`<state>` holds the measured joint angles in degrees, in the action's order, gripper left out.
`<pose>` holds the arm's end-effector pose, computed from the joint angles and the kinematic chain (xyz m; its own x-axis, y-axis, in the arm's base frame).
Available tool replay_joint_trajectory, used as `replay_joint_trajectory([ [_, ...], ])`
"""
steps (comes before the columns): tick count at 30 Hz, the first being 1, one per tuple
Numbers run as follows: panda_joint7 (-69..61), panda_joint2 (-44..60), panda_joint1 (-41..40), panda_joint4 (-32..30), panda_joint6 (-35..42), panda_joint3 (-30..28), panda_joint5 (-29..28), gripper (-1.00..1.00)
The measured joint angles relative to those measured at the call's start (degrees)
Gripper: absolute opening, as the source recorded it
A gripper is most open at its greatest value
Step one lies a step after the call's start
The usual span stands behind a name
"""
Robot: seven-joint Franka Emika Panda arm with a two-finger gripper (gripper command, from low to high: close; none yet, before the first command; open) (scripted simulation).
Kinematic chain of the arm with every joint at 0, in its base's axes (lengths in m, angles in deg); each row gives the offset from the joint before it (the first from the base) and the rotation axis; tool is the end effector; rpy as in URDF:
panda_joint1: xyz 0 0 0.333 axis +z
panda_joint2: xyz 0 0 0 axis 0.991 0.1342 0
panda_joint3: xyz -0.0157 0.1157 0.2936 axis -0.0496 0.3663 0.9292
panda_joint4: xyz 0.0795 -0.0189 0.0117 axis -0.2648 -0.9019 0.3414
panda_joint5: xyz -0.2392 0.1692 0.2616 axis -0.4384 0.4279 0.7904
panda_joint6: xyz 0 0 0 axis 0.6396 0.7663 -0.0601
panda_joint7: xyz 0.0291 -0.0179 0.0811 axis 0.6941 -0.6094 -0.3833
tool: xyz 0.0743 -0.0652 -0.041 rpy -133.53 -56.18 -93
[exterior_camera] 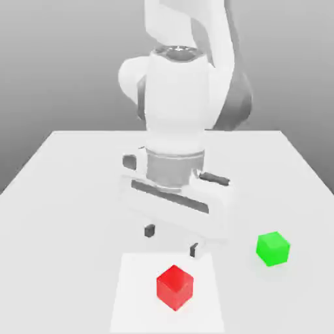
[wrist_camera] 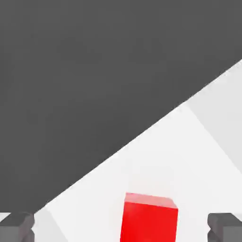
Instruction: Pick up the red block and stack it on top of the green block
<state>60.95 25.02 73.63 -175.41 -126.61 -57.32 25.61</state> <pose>0.4308 0.0137 0.2280 0.0566 -0.9984 0.0091 -0.9979 -0.0569 -0.0314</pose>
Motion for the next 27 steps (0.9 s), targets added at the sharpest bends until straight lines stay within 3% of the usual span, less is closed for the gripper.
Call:
replay_joint_trajectory([
  [6, 5.01, 12.43, 2.95, 0.80, -9.76, -3.86, -4.33, 0.00],
  [7, 5.40, 13.77, 3.45, 1.00, -10.88, -4.47, -4.83, -1.00],
  [14, 5.49, 13.75, 3.39, 0.99, -10.97, -4.41, -4.92, -1.00],
  [20, 1.50, 2.82, 2.20, -0.81, -1.93, -1.39, 0.30, -1.00],
  [27, -6.62, -5.88, 18.78, -5.10, 1.95, 6.51, 6.51, -1.00],
])
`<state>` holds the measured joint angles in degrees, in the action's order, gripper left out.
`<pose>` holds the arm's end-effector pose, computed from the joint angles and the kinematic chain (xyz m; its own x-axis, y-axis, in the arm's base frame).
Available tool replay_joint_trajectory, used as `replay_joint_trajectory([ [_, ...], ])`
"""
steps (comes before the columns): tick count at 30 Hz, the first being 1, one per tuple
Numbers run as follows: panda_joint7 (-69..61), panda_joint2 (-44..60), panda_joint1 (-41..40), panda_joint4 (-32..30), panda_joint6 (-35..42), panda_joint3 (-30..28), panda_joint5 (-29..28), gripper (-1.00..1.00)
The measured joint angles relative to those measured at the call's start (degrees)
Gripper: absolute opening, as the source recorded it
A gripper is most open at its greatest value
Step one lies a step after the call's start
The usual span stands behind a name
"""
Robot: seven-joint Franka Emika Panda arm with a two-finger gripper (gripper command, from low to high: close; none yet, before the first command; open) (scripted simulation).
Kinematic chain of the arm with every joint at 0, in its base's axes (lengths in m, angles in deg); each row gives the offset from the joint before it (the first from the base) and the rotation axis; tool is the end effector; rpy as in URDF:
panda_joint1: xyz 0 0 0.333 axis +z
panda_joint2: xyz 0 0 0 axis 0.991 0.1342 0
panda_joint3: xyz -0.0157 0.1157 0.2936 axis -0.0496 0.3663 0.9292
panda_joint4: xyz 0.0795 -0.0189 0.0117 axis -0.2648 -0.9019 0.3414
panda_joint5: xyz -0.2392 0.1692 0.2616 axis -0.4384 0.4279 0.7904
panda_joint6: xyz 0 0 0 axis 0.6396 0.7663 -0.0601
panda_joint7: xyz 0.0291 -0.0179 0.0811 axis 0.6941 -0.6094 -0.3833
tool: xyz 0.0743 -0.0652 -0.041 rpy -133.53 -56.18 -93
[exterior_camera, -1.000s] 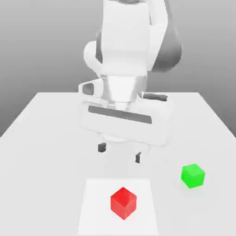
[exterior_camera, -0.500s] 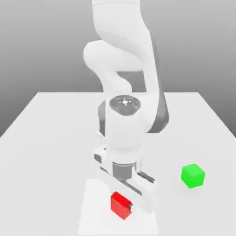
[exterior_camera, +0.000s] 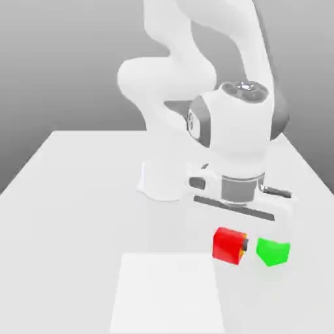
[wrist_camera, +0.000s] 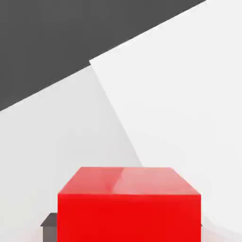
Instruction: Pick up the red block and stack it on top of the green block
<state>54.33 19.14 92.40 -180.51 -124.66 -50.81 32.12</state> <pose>0.3592 0.1770 0.2370 0.4891 -0.8721 -0.0161 -0.8722 -0.4890 -0.0097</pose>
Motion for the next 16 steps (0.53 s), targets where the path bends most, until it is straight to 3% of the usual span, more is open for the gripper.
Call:
replay_joint_trajectory([
  [5, -3.39, -3.65, 7.26, -2.80, 0.93, 4.56, 1.26, -1.00],
  [13, 5.22, 8.14, 7.77, -2.54, -9.82, 2.44, -11.18, -1.00],
  [14, 5.95, 9.05, 8.15, -2.52, -10.63, 1.88, -12.20, 1.00],
  [16, 5.95, 9.05, 8.15, -2.52, -10.63, 1.89, -12.20, 1.00],
])
